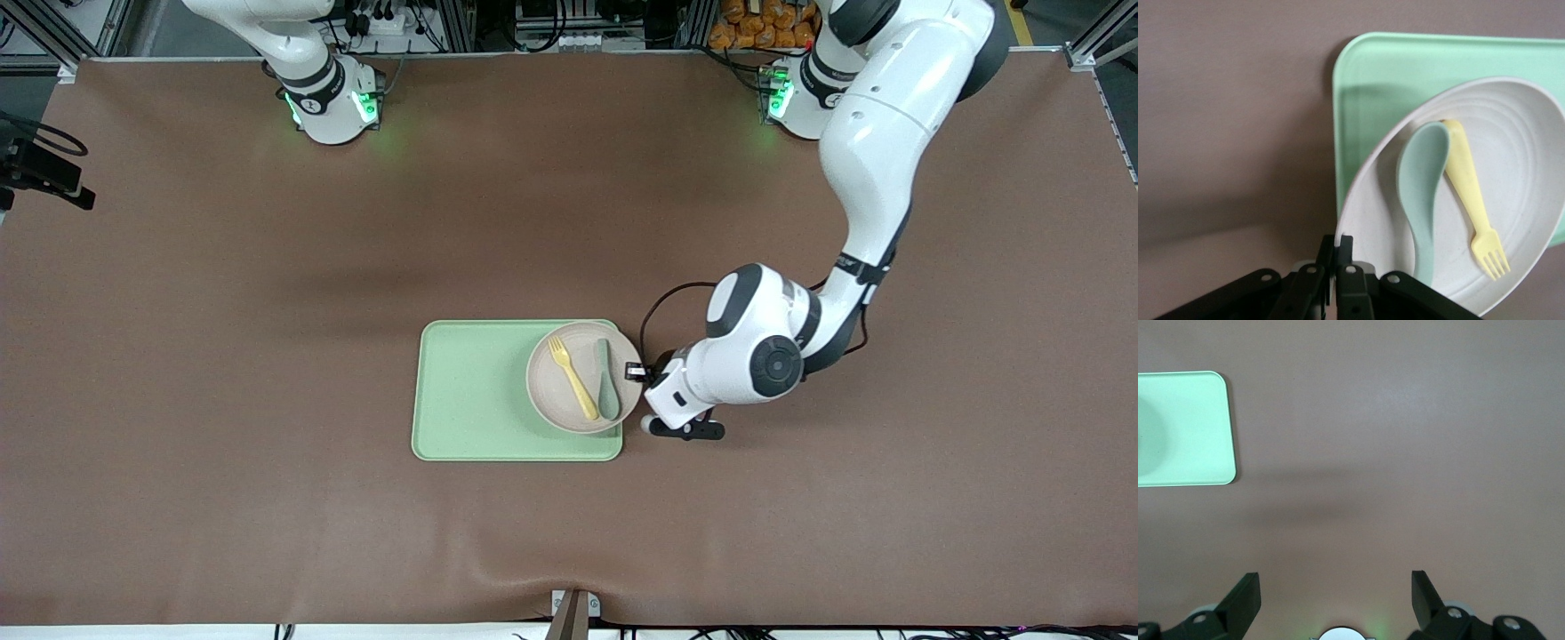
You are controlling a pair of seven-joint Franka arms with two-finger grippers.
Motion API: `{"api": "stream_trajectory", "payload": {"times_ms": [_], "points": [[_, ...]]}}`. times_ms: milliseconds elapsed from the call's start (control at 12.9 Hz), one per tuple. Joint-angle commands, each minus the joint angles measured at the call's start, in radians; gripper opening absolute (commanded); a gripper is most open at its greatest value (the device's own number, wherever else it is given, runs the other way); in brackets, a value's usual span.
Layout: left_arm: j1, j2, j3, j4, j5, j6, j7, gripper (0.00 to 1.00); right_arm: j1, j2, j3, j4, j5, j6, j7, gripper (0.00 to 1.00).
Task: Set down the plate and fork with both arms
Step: 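Lower the plate onto the green tray and open the left gripper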
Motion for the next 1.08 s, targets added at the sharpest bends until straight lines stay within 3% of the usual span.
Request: {"api": "stream_trajectory", "payload": {"times_ms": [0, 463, 1004], "points": [[-0.099, 0.057, 0.06, 0.084, -0.019, 0.047, -0.042, 0.0, -0.007, 0.005, 0.005, 0.001, -0.002, -0.008, -0.004, 1.0], [-0.172, 0.17, 0.072, 0.212, -0.042, 0.117, -0.137, 0.0, 0.002, 0.024, 0.007, -0.013, -0.002, -0.008, -0.004, 1.0], [-0.223, 0.195, 0.101, 0.205, -0.042, 0.148, -0.139, 0.0, 0.098, 0.094, 0.01, -0.026, 0.0, 0.035, -0.004, 1.0]]}}
